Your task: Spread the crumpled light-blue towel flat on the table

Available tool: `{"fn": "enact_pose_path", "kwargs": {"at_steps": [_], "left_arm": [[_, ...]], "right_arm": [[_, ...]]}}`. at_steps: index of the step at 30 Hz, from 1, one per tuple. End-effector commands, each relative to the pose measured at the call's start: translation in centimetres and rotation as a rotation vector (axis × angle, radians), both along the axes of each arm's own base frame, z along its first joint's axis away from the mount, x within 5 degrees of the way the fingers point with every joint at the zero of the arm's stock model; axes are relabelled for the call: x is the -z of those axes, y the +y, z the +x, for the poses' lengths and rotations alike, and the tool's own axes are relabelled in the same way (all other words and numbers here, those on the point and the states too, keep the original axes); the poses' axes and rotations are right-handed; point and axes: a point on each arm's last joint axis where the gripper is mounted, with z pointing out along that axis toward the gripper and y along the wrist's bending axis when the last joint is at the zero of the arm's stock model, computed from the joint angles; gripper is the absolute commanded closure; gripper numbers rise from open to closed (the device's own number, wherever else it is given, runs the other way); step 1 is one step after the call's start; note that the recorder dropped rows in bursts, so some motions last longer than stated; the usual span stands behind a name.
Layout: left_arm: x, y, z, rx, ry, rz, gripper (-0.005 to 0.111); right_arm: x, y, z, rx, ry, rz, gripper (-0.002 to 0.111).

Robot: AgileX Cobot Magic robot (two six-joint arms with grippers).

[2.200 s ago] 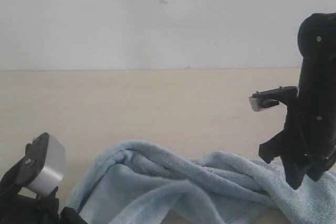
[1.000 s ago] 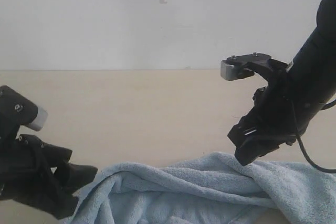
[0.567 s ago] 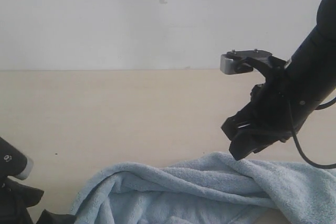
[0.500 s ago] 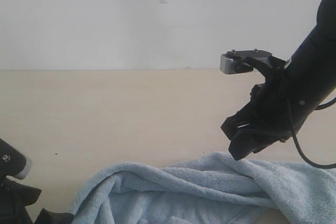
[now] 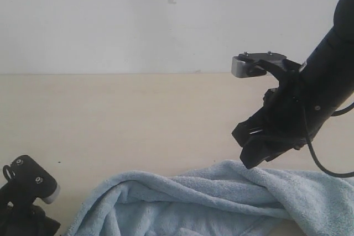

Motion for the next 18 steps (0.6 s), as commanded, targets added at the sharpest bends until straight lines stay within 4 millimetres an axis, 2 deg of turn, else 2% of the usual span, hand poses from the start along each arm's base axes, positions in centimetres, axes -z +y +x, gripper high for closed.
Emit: {"fn": "enact_pose_path", "kwargs": {"at_steps": [1, 5, 9, 11, 16, 18], "left_arm": [[-0.1, 0.0, 0.6, -0.018, -0.023, 0.023, 0.07], [-1.5, -0.3, 2.1, -0.039, -0.103, 0.021, 0.102], [-4.0, 0.0, 3.8, -0.061, -0.28, 0.09, 0.103], [-5.7, 0.6, 4.5, -0.033, -0.414, 0.189, 0.103], [-10.4, 2.3, 4.7, -0.045, -0.674, 0.372, 0.103], [-11.5, 3.0, 4.4, -0.094, -0.726, 0.399, 0.103]], "right_arm": [[-0.1, 0.0, -0.2, -0.003, -0.004, 0.001, 0.066], [-0.1, 0.0, -0.2, -0.003, -0.003, 0.003, 0.066], [-0.1, 0.0, -0.2, -0.002, -0.005, 0.003, 0.066], [-0.1, 0.0, -0.1, 0.0, -0.011, 0.005, 0.066], [0.0, 0.1, 0.0, -0.01, -0.012, 0.011, 0.066], [0.2, 0.2, 0.0, -0.031, -0.002, 0.02, 0.066]]}}
